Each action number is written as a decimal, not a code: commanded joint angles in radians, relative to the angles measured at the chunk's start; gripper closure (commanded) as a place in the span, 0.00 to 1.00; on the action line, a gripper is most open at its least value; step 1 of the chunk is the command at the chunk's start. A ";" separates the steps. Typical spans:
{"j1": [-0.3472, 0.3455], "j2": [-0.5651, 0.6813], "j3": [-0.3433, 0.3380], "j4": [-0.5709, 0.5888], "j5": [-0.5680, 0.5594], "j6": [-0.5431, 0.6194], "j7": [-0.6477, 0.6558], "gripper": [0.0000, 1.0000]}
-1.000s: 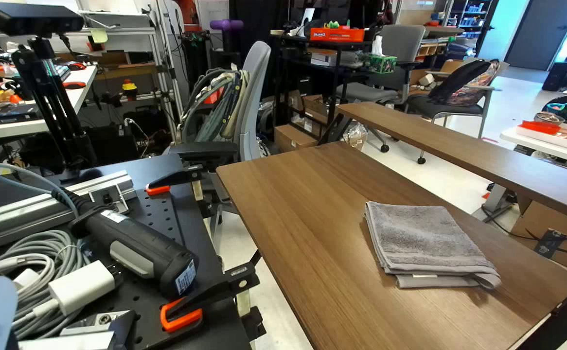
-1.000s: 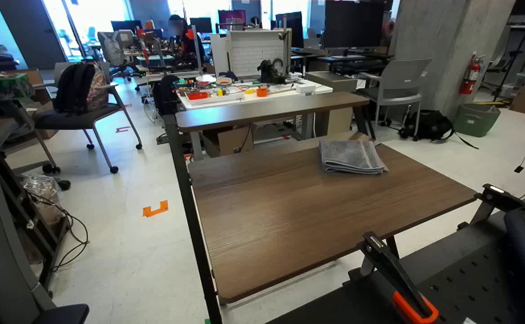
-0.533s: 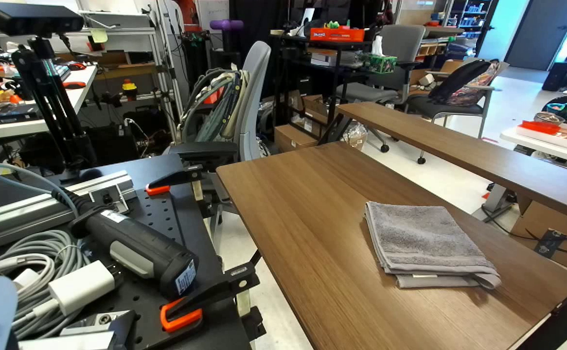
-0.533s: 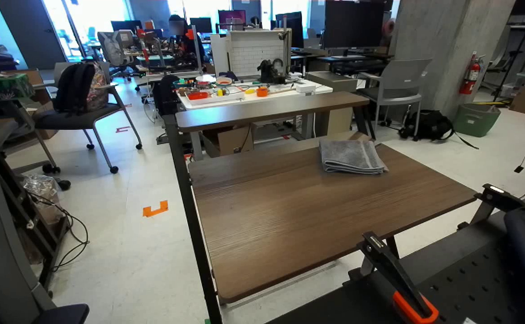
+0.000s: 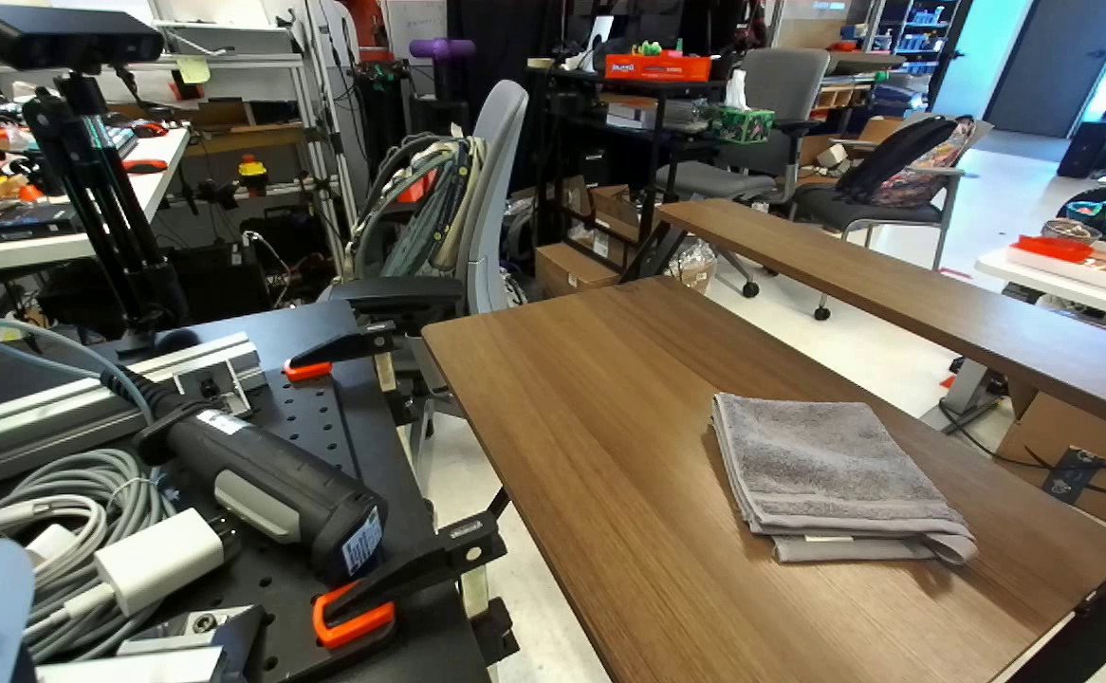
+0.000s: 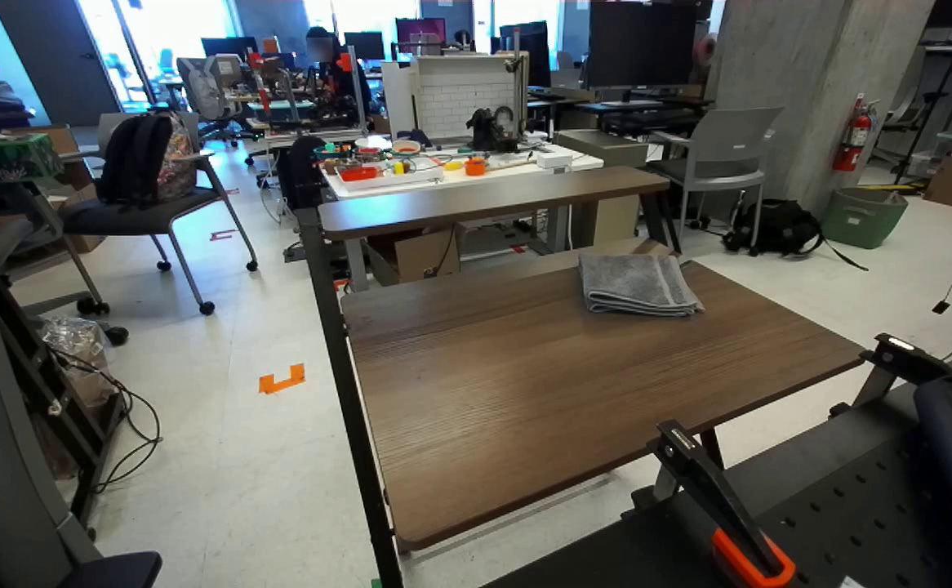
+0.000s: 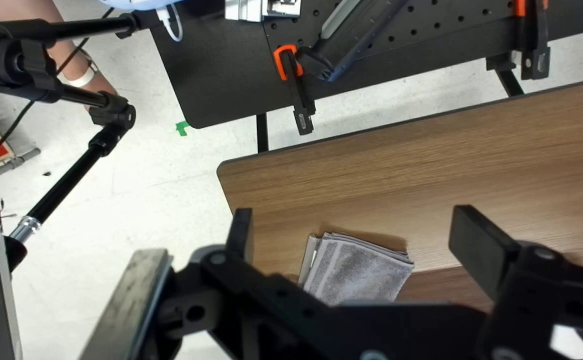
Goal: Move the towel to the left
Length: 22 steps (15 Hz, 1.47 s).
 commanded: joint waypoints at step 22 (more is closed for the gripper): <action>0.066 1.036 -0.057 0.776 0.082 -0.013 0.232 0.00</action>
